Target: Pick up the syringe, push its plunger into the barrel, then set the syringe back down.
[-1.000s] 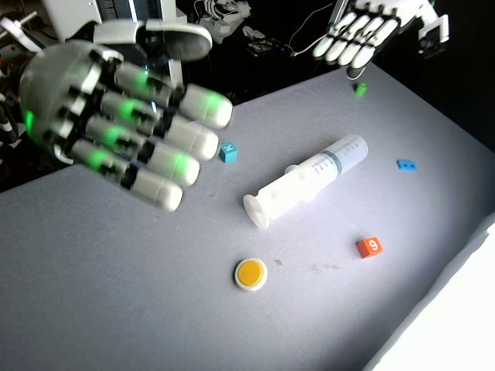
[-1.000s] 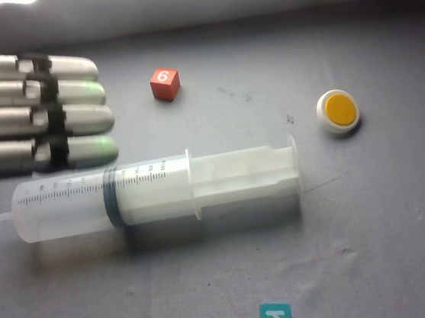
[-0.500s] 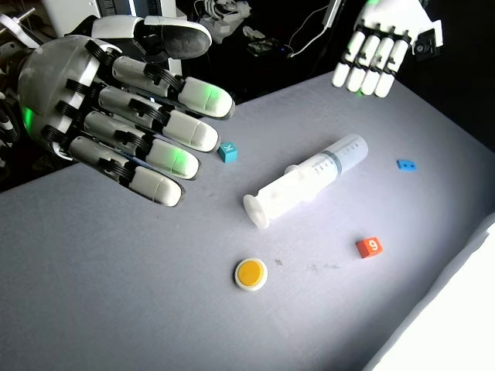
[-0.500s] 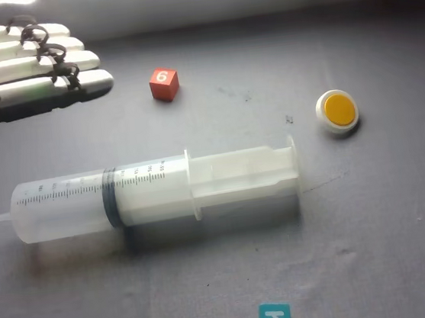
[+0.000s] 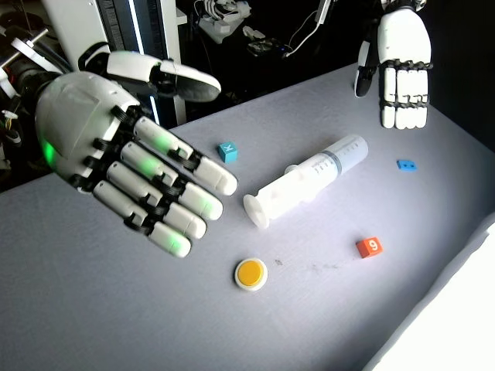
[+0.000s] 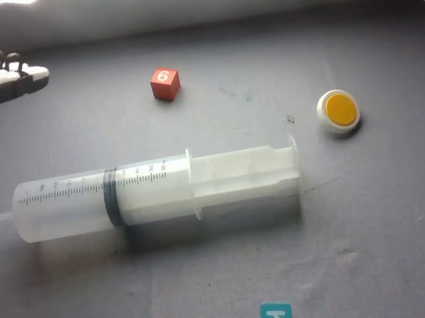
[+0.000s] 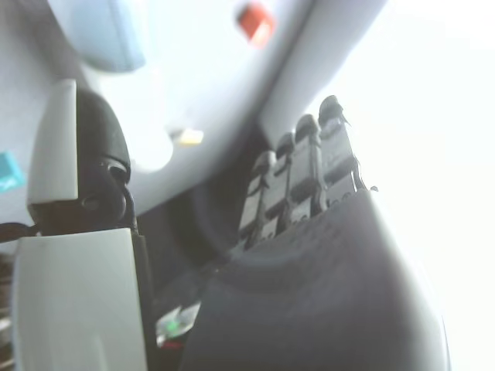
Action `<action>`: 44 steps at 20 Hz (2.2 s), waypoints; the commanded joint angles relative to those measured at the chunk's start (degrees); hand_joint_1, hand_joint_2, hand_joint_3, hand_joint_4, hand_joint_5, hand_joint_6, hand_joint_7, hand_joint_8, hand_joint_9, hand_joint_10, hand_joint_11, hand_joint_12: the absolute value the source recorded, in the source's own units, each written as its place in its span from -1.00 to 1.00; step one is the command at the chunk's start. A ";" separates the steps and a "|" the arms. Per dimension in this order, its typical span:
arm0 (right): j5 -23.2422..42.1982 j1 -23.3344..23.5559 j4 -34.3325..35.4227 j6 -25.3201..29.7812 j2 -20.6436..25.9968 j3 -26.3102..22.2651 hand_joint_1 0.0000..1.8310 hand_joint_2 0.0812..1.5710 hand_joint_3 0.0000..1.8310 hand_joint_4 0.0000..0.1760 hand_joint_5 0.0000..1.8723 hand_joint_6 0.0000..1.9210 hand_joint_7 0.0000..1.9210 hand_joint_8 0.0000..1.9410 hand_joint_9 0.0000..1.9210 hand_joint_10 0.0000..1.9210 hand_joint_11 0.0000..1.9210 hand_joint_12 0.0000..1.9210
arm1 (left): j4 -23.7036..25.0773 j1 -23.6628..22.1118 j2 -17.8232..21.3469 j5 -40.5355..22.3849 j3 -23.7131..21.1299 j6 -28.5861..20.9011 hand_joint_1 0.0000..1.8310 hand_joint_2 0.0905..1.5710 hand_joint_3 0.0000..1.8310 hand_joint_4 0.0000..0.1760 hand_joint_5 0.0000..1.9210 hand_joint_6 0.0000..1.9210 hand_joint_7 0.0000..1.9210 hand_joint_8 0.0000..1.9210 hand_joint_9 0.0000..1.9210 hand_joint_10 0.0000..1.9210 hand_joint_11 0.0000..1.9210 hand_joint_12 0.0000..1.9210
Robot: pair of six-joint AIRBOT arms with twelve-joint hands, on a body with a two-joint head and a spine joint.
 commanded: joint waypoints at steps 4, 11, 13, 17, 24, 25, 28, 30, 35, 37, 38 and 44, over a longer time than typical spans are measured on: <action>4.52 0.50 -2.74 -1.22 1.52 -0.09 -0.94 0.51 -0.99 -1.00 -0.99 -1.00 -0.99 -1.00 -1.00 -1.00 -1.00 -1.00 | -5.07 -1.87 0.52 10.79 -3.22 -2.34 0.46 0.19 -1.00 -1.00 -1.00 -1.00 -1.00 -1.00 -1.00 -1.00 -0.97 -0.98; 1.31 1.93 -6.05 -4.21 2.83 -0.02 -0.86 0.53 -1.00 -1.00 -0.92 -0.98 -0.96 -0.99 -0.99 -1.00 -0.99 -1.00 | -12.90 -3.53 0.44 20.65 -8.70 -2.34 0.51 0.17 -1.00 -1.00 -1.00 -1.00 -1.00 -1.00 -1.00 -1.00 -0.99 -1.00; 0.25 2.74 -6.04 -4.30 2.38 -0.06 -0.89 0.54 -1.00 -1.00 -0.95 -1.00 -0.99 -1.00 -1.00 -1.00 -1.00 -1.00 | -13.00 -3.82 0.26 21.03 -9.97 -2.14 0.47 0.17 -1.00 -1.00 -1.00 -1.00 -1.00 -1.00 -1.00 -1.00 -0.99 -1.00; 0.11 2.92 -6.04 -4.53 2.41 -0.37 -0.87 0.54 -1.00 -1.00 -0.97 -0.99 -0.99 -1.00 -1.00 -1.00 -1.00 -1.00 | -13.01 -4.22 -1.37 23.38 -10.51 -2.15 0.44 0.16 -1.00 -1.00 -1.00 -1.00 -1.00 -1.00 -1.00 -1.00 -0.99 -0.99; 0.30 2.79 -6.33 -4.72 2.39 -0.77 -0.93 0.56 -0.99 -1.00 -0.97 -1.00 -0.99 -1.00 -1.00 -1.00 -1.00 -1.00 | -13.64 -4.85 -6.29 26.03 -8.88 -2.36 0.26 0.05 -1.00 -1.00 -1.00 -1.00 -1.00 -1.00 -1.00 -1.00 -1.00 -1.00; 0.29 2.92 -6.33 -4.59 2.40 -0.78 -0.92 0.55 -0.99 -1.00 -0.95 -0.99 -0.97 -0.99 -0.99 -1.00 -1.00 -1.00 | -14.16 -5.19 -7.00 26.51 -8.97 -2.36 0.24 0.08 -1.00 -1.00 -1.00 -1.00 -1.00 -1.00 -1.00 -1.00 -0.99 -1.00; 0.49 2.87 -6.30 -4.65 2.41 -0.77 -0.93 0.56 -0.99 -1.00 -0.95 -1.00 -0.97 -1.00 -1.00 -1.00 -1.00 -1.00 | -14.32 -6.62 -9.48 28.13 -9.00 -2.39 0.15 0.06 -1.00 -1.00 -1.00 -1.00 -1.00 -1.00 -1.00 -1.00 -0.98 -0.99; -0.48 2.42 -5.91 -4.20 2.41 -0.74 -0.91 0.56 -1.00 -1.00 -0.93 -0.99 -0.96 -0.99 -0.98 -1.00 -1.00 -1.00 | -14.76 -7.43 -10.57 29.54 -9.30 -2.39 0.18 0.05 -1.00 -1.00 -1.00 -1.00 -1.00 -1.00 -1.00 -1.00 -0.99 -0.99; 3.45 1.16 -6.06 -2.27 1.67 -0.73 -0.94 0.56 -1.00 -1.00 -0.92 -0.99 -0.95 -0.99 -0.98 -0.99 -1.00 -1.00 | -14.75 -8.13 -13.23 31.15 -9.61 -2.39 0.25 0.06 -1.00 -1.00 -1.00 -1.00 -1.00 -1.00 -1.00 -1.00 -0.98 -0.99; 5.20 1.60 -4.04 -1.02 0.68 -0.78 -0.91 0.56 -1.00 -1.00 -0.93 -1.00 -0.95 -0.99 -0.98 -0.99 -1.00 -1.00 | -14.53 -7.72 -14.71 31.15 -8.91 -2.38 0.19 0.04 -1.00 -1.00 -1.00 -1.00 -1.00 -1.00 -1.00 -1.00 -1.00 -1.00; 5.92 2.67 -1.97 -0.83 0.10 -0.80 -0.92 0.56 -1.00 -1.00 -0.91 -0.99 -0.94 -0.99 -0.97 -0.99 -0.99 -1.00 | -14.22 -7.59 -15.47 31.28 -8.44 -2.38 0.18 0.04 -1.00 -1.00 -1.00 -1.00 -1.00 -1.00 -1.00 -1.00 -0.99 -1.00; 5.91 3.14 0.77 5.95 0.12 -1.37 -0.86 0.55 -1.00 -1.00 -0.87 -0.99 -0.89 -0.99 -0.94 -0.99 -0.99 -0.99 | -12.57 -5.54 -19.82 30.70 -3.71 -2.38 0.28 0.13 -0.98 -1.00 -1.00 -1.00 -1.00 -1.00 -1.00 -1.00 -1.00 -1.00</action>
